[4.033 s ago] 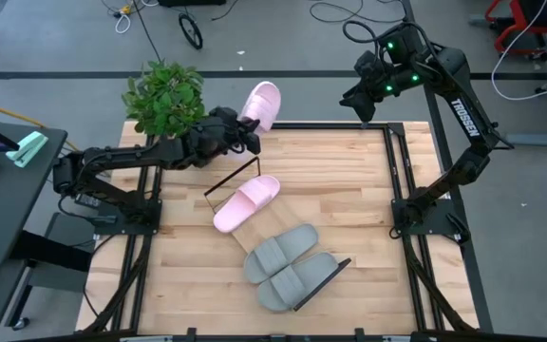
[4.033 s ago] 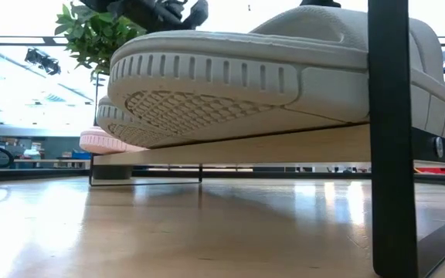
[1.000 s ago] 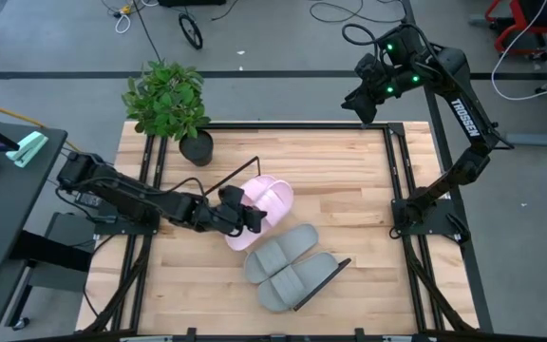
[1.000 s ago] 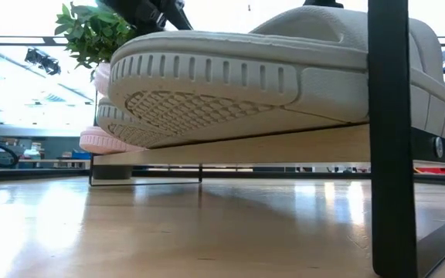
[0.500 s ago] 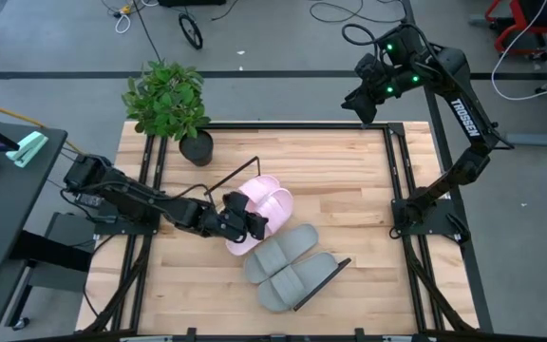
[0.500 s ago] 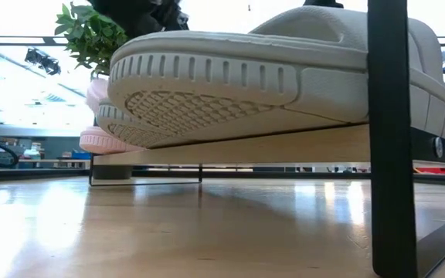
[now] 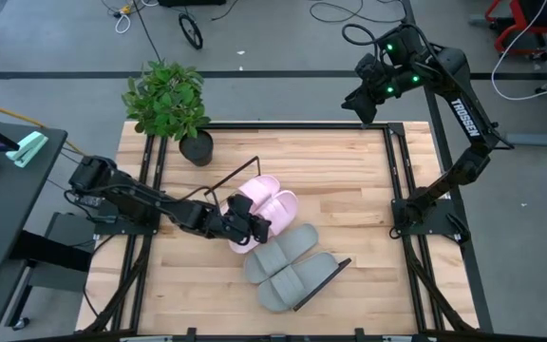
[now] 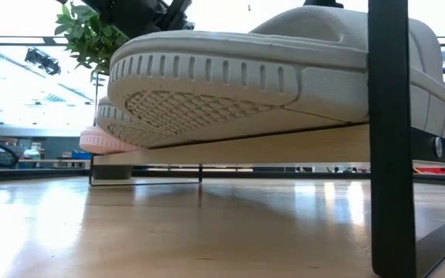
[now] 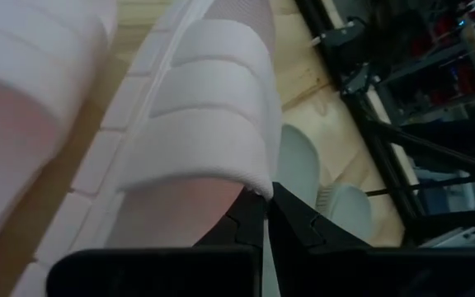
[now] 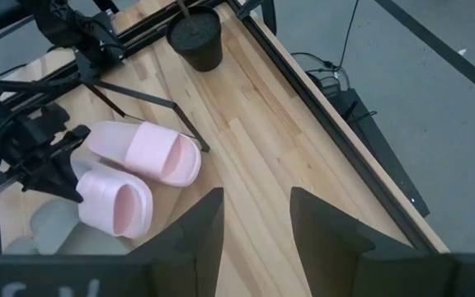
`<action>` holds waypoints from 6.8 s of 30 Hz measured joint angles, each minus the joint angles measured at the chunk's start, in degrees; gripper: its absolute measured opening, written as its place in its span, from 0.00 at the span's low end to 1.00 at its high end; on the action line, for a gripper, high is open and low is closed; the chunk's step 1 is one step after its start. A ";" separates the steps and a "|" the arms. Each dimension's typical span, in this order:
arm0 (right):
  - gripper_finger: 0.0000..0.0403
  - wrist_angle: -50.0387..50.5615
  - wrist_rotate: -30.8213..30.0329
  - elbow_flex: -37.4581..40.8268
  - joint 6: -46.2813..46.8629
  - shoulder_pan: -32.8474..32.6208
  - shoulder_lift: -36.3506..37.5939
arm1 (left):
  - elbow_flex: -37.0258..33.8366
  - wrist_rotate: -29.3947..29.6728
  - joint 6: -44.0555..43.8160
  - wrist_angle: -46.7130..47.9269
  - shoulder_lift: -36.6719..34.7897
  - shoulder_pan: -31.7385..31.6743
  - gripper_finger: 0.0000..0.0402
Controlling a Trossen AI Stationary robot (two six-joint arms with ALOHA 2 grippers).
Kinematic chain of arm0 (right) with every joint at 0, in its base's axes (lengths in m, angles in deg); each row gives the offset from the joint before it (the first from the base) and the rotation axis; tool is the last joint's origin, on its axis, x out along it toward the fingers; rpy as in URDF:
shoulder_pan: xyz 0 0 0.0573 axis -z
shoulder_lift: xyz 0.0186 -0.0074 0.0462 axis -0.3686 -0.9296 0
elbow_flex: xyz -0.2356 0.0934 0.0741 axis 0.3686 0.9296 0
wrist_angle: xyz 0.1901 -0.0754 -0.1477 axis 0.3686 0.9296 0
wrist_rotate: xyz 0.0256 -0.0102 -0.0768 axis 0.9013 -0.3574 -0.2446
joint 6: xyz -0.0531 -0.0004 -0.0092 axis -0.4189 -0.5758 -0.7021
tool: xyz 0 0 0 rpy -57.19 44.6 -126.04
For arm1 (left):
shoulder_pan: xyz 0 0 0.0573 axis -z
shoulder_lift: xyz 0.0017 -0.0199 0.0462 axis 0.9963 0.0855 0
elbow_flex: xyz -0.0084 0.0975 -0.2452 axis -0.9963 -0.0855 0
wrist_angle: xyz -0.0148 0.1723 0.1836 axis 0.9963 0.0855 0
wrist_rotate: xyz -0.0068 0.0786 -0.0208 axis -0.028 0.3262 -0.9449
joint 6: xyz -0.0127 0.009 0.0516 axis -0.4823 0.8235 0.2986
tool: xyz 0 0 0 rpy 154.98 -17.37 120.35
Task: Pick and place slides into the shelf
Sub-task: Put the pink slide on the shelf
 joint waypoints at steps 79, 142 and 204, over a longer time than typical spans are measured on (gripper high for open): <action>0.36 0.42 0.00 0.01 0.04 -0.02 -0.01 | 0.65 -0.81 24.89 7.03 0.74 -0.15 0.02; 0.49 3.09 2.63 2.67 -0.88 -0.04 0.06 | 8.41 -3.25 36.90 14.37 2.69 -0.42 0.50; 0.52 -77.49 20.63 73.98 19.09 -20.93 -2.75 | 7.69 7.91 54.38 6.51 -17.94 -6.64 0.30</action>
